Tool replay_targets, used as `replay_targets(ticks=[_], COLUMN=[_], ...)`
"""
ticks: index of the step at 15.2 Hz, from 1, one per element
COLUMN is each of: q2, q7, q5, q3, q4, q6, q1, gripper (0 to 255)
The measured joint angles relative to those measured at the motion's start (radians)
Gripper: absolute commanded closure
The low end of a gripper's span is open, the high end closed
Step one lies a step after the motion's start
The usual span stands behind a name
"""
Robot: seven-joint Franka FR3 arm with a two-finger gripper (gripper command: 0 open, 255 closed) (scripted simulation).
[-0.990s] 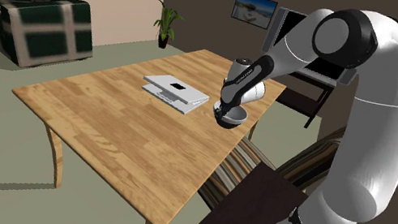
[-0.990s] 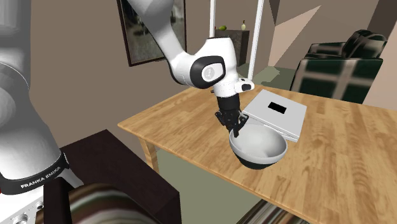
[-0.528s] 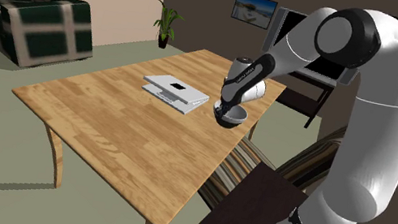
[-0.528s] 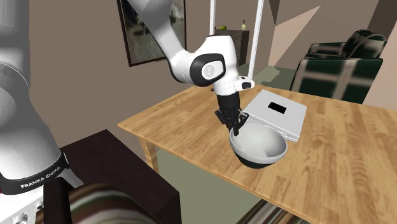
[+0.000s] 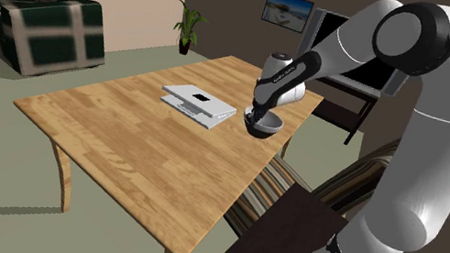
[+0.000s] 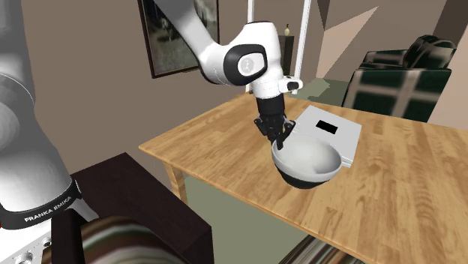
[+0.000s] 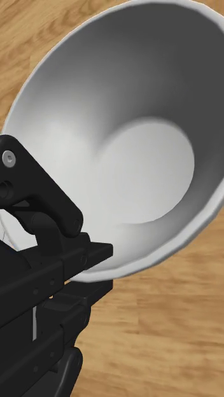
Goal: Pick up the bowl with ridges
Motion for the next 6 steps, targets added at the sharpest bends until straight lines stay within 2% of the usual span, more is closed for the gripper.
replay_targets(ticks=[6], q2=[-0.060], q7=[0.000], q5=[-0.009], q3=[-0.004], q4=[0.010], q6=[-0.070], q1=[0.006], gripper=[255])
